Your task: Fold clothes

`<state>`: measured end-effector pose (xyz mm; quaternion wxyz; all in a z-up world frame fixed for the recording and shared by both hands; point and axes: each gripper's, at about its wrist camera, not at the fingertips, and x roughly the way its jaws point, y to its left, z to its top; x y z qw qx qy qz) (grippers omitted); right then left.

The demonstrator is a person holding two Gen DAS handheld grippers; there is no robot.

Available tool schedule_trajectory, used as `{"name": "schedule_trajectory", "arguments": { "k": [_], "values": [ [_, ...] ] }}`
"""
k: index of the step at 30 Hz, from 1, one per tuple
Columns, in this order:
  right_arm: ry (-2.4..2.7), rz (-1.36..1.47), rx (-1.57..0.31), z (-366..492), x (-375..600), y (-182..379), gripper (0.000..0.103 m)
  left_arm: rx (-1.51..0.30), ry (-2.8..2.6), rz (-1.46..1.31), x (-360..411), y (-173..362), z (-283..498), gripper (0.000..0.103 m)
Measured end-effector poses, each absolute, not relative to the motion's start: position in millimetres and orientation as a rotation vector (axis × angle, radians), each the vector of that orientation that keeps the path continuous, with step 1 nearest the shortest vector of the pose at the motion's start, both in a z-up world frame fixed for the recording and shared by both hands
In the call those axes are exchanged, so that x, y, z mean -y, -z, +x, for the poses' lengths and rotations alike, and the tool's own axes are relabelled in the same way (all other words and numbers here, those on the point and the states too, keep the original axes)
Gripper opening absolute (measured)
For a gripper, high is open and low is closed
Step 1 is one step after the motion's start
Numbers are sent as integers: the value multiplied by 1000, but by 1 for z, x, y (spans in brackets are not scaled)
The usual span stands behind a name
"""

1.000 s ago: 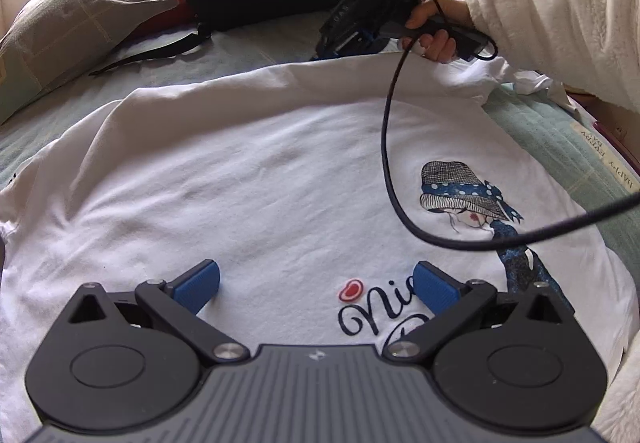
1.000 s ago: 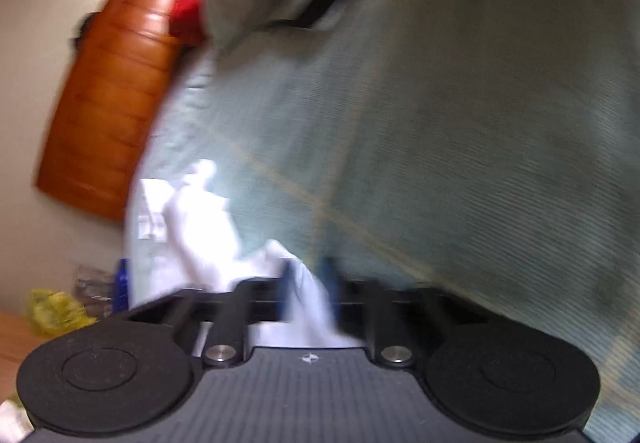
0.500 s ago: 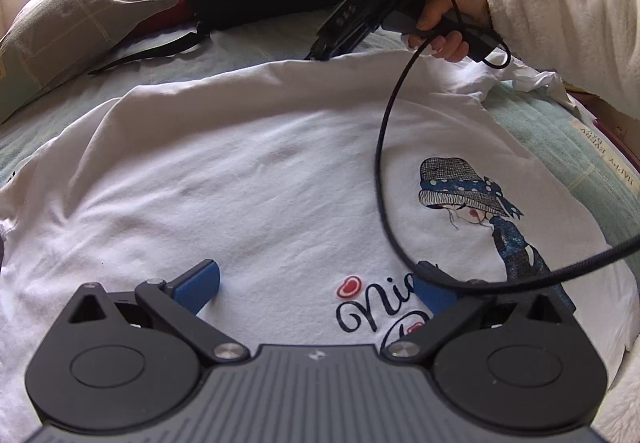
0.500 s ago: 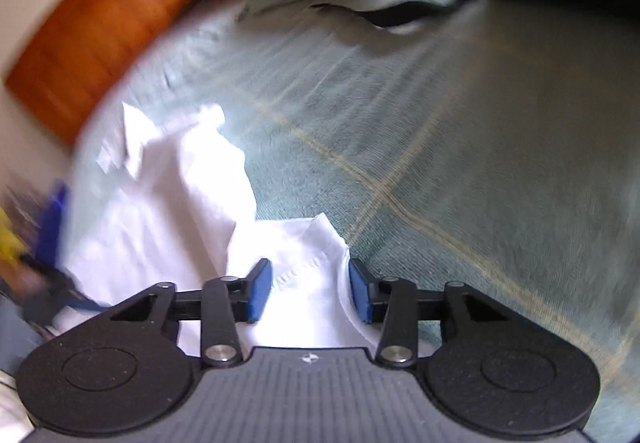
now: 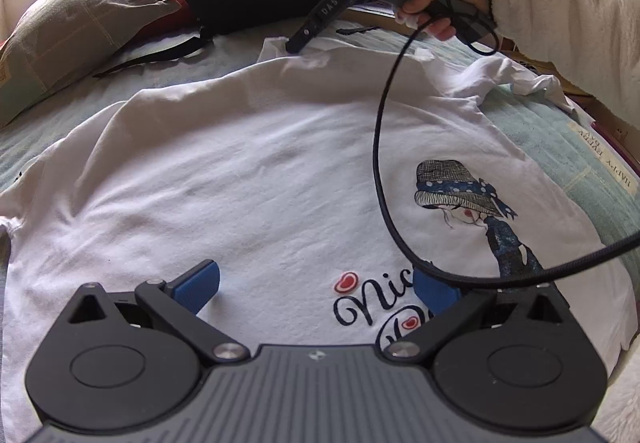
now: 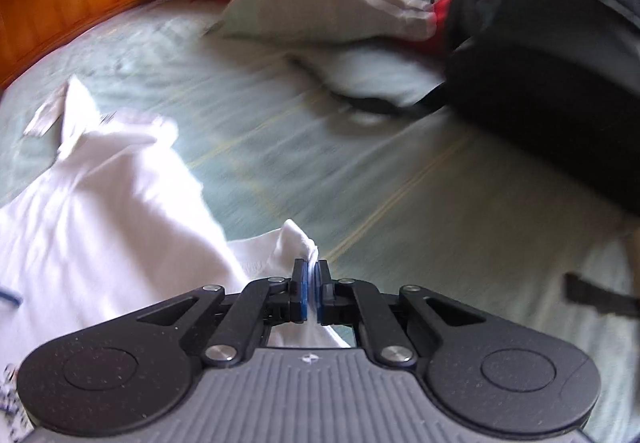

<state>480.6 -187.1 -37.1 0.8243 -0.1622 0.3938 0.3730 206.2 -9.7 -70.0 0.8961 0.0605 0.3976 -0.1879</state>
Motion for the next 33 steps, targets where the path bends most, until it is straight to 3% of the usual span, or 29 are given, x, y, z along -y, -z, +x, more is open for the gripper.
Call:
{"name": "schedule_trajectory", "arguments": {
  "k": [9, 16, 18, 25, 28, 29, 30, 32, 33],
  "values": [
    [-642, -256, -870, 513, 193, 47, 7, -813, 373, 116, 6, 66, 205, 102],
    [-634, -220, -863, 502, 227, 38, 30, -808, 360, 106, 1, 63, 205, 102],
    [-636, -247, -869, 493, 243, 34, 48, -804, 360, 102, 0, 63, 205, 102],
    [-593, -284, -875, 467, 274, 47, 50, -798, 359, 90, -2, 59, 204, 102],
    [-578, -290, -869, 456, 280, 55, 49, -794, 358, 91, -1, 57, 202, 102],
    [-573, -292, -867, 453, 282, 58, 37, -793, 358, 92, -1, 56, 202, 102],
    [-568, -294, -866, 449, 283, 60, 18, -792, 358, 90, -1, 55, 201, 102],
    [-557, -299, -862, 442, 287, 66, 6, -793, 354, 87, -1, 55, 201, 102],
    [-544, -305, -856, 439, 288, 66, 5, -791, 349, 87, -2, 54, 201, 102]
  ]
}}
